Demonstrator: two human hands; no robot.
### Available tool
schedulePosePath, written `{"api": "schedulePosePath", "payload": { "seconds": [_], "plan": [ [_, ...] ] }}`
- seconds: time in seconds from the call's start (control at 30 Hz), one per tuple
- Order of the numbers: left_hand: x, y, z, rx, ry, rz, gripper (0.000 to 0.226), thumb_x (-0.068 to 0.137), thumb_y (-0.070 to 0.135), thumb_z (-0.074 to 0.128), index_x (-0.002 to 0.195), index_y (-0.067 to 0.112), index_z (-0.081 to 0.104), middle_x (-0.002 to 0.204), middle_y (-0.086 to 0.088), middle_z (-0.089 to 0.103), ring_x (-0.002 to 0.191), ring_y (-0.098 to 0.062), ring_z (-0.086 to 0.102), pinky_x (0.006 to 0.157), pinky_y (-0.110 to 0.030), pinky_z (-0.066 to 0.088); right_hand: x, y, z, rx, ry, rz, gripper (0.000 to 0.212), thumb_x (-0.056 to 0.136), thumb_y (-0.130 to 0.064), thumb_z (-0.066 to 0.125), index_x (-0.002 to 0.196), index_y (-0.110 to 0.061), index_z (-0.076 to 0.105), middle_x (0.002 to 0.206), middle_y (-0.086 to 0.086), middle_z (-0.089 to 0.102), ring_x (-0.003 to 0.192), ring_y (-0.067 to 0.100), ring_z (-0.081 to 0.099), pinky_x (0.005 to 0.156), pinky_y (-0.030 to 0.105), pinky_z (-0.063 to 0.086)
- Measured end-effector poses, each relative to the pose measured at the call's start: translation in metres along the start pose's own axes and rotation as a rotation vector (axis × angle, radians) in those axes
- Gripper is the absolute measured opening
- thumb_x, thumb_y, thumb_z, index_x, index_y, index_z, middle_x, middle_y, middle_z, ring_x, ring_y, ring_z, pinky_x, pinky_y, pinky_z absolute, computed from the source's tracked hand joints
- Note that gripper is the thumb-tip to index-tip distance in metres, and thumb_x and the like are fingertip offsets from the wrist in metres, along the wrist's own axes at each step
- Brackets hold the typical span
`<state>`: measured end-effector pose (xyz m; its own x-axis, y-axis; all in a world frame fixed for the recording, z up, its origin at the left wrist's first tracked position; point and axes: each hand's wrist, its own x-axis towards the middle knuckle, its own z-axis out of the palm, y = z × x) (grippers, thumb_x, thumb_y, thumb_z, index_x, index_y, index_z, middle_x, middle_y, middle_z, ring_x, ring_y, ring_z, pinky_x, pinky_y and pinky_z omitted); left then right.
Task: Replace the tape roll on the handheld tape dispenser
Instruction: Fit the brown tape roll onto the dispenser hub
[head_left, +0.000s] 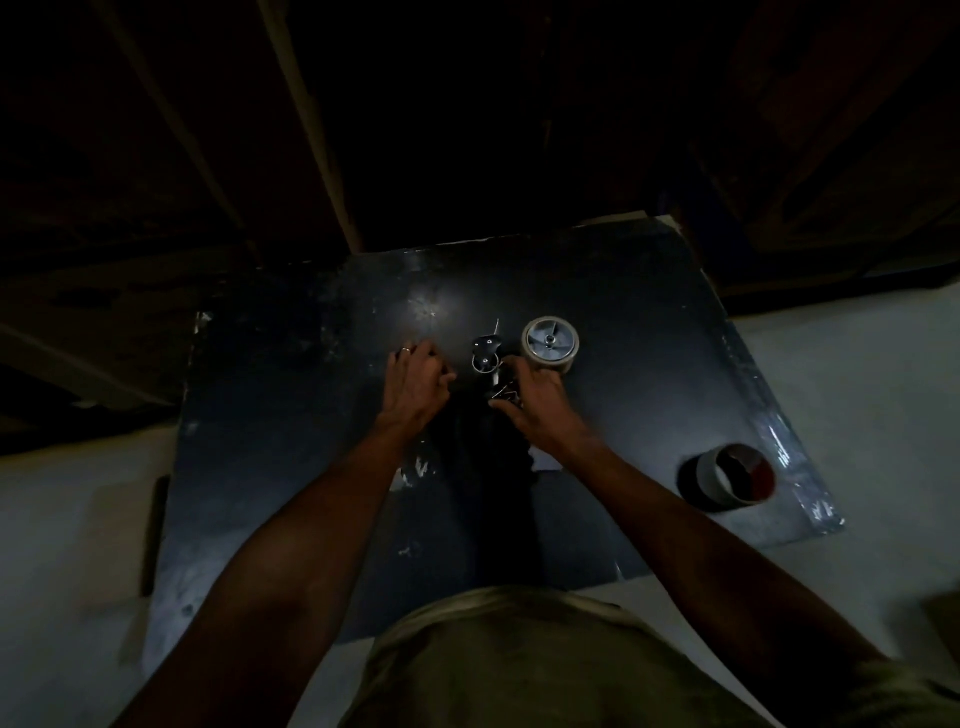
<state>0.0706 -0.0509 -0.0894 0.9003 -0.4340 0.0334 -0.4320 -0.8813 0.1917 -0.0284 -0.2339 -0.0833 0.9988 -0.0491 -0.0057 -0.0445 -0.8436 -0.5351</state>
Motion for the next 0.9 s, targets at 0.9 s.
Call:
{"api": "schedulePosePath", "payload": {
  "seconds": [0.9],
  "plan": [
    [-0.001, 0.001, -0.004, -0.025, -0.046, -0.023, 0.017, 0.086, 0.031, 0.062, 0.087, 0.017, 0.072, 0.111, -0.001, 0.06, 0.11, -0.028, 0.049, 0.086, -0.039, 0.039, 0.018, -0.009, 0.007, 0.029, 0.143, 0.204, 0.017, 0.083, -0.026, 0.07, 0.083, -0.011, 0.063, 0.081, 0.01, 0.069, 0.079, 0.031, 0.066, 0.073, 0.044, 0.052]
  ]
}}
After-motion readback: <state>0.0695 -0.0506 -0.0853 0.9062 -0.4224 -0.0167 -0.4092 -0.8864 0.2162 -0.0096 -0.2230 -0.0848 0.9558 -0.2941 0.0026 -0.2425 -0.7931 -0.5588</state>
